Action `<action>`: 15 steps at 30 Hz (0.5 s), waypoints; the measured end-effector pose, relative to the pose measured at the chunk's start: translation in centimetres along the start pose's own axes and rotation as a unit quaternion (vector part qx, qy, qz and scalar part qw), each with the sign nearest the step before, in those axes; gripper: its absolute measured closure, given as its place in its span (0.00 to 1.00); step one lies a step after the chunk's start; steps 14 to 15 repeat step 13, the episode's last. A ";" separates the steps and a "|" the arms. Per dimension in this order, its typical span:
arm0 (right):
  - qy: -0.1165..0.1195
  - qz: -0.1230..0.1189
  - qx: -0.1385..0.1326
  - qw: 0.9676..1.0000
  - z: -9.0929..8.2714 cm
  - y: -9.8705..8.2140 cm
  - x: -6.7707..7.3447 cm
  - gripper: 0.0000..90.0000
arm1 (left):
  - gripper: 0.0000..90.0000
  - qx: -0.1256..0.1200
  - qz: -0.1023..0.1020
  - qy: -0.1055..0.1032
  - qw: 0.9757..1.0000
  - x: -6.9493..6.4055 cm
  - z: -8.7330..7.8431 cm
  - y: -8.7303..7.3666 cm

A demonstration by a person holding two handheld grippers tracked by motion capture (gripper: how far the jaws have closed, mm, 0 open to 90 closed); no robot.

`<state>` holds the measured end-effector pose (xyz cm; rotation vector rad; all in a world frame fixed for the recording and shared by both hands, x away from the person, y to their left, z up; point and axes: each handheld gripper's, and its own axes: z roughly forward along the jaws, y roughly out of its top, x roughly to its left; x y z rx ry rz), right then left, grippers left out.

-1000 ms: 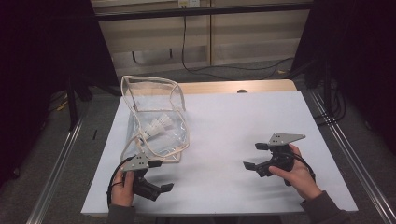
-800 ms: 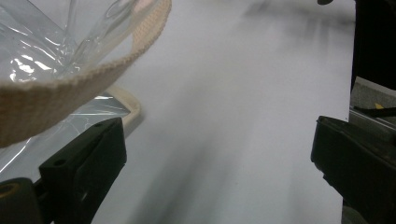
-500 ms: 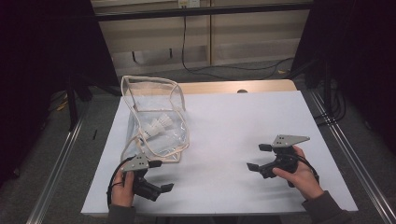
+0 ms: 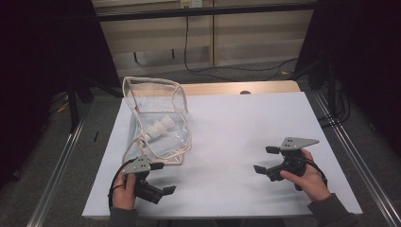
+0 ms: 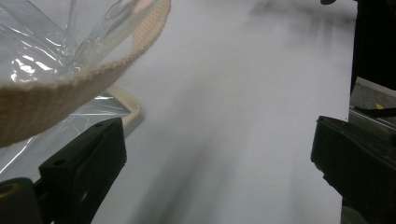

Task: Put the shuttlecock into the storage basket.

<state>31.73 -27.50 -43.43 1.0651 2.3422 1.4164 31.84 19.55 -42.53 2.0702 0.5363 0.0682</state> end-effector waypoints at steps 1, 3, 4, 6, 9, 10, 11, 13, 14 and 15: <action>0.000 -0.001 -0.001 1.000 -0.1 0.0 0.0 0.07 | 0.04 -0.001 -0.001 0.000 1.000 0.0 0.0 0.0; 0.000 -0.001 -0.001 1.000 -0.1 0.0 0.0 0.07 | 0.04 0.002 0.001 0.001 1.000 0.0 0.0 0.0; 0.000 0.000 -0.002 1.000 -0.2 0.0 0.0 0.07 | 0.04 0.002 0.001 0.001 1.000 0.0 0.0 0.0; 0.000 0.000 -0.003 1.000 -0.2 0.0 0.0 0.07 | 0.04 0.003 0.001 0.001 1.000 0.0 0.1 0.0; 0.002 -0.003 -0.003 1.000 -0.1 0.0 0.1 0.07 | 0.04 0.001 0.000 0.001 1.000 0.0 0.1 0.0; 0.002 -0.002 -0.002 1.000 -0.1 0.0 0.1 0.07 | 0.04 0.003 0.001 0.001 1.000 0.0 0.0 0.0; 0.002 -0.001 -0.002 1.000 -0.1 -0.1 0.1 0.07 | 0.04 0.001 0.001 0.000 1.000 0.0 0.1 0.0; 0.002 -0.002 -0.001 1.000 -0.1 -0.1 0.1 0.07 | 0.04 0.001 0.000 0.000 1.000 0.0 0.0 0.0; 0.002 -0.002 -0.001 1.000 -0.1 -0.1 0.1 0.07 | 0.04 0.001 0.000 0.000 1.000 0.0 0.0 0.0; 0.002 -0.002 -0.001 1.000 -0.1 -0.1 0.1 0.07 | 0.04 0.001 0.000 0.000 1.000 0.0 0.0 0.0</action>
